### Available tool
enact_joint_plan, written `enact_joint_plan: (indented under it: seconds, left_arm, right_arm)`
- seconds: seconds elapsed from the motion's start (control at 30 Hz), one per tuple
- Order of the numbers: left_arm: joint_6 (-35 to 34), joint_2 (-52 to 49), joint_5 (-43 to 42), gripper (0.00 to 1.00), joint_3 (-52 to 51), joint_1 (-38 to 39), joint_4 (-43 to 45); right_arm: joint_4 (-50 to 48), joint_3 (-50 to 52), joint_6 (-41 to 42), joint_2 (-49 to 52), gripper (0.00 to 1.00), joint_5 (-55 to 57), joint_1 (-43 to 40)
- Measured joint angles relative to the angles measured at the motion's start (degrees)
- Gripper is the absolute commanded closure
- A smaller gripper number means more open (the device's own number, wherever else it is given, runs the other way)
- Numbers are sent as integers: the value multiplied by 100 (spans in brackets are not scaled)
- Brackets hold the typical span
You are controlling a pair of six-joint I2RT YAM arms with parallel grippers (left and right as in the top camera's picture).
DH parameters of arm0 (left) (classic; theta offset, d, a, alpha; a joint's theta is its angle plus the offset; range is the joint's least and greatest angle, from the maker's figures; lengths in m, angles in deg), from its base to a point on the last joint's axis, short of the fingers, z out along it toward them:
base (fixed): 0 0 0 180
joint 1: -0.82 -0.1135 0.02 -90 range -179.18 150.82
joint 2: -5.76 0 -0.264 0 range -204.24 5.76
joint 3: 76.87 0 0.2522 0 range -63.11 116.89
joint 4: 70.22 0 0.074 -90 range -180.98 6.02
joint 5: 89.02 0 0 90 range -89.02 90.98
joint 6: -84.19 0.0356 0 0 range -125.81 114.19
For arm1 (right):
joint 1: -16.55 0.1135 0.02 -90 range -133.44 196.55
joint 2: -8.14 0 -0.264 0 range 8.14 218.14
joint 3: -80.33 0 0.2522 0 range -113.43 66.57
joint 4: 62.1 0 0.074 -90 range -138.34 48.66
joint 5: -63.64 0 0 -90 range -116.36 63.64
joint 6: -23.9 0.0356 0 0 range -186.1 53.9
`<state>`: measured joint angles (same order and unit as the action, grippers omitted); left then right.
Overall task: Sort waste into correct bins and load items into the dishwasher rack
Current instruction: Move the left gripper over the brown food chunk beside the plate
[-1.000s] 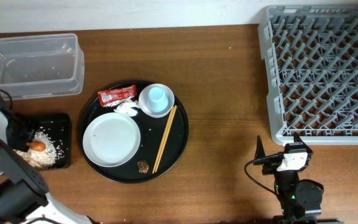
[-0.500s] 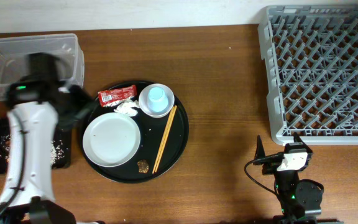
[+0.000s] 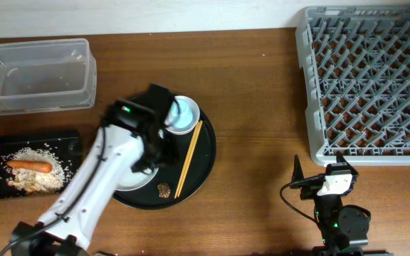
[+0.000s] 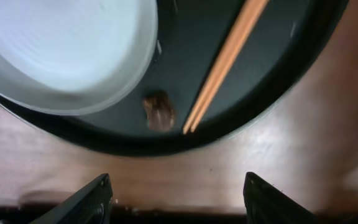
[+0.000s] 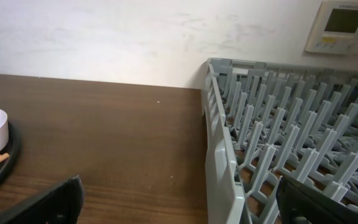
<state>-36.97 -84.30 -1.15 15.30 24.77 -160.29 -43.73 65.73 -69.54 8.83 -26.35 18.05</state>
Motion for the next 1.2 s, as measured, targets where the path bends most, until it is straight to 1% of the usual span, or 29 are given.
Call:
enact_joint_plan:
  seconds: [0.03,0.13,0.27,0.3,0.4,0.43,0.63,0.77,0.9,1.0,1.1,1.2]
  left_arm:
    - [-37,61,42,32,-267,282,22]
    - [-127,162,111,30,-662,527,221]
    - [-168,310,234,29,-1163,546,597]
    - [-179,337,254,26,-1270,535,678]
    - [-210,374,258,25,-1604,533,1023]
    - [-221,372,258,24,-1705,533,1097]
    - [-868,387,258,22,-2437,533,1663]
    - [-1062,393,190,22,-2868,533,2374]
    - [-1200,393,131,22,-3086,533,2791]
    - [-1283,393,127,24,-3095,490,2907]
    - [-1357,393,162,29,-3095,407,2907]
    - [-1504,369,197,30,-3095,389,2887]
  right_arm:
    - [2,0,-4,0,2,0,0]
    - [2,0,-4,0,2,0,0]
    - [2,0,0,0,2,0,0]
    - [0,0,0,0,2,0,0]
    - [2,0,2,0,2,0,0]
    - [2,0,0,0,2,0,0]
    - [2,0,-2,0,2,0,0]
    - [2,0,2,0,2,0,0]
    - [2,0,0,0,2,0,0]
    - [0,0,-2,0,2,0,0]
    - [2,0,0,0,2,0,0]
    - [0,0,-2,0,2,0,0]
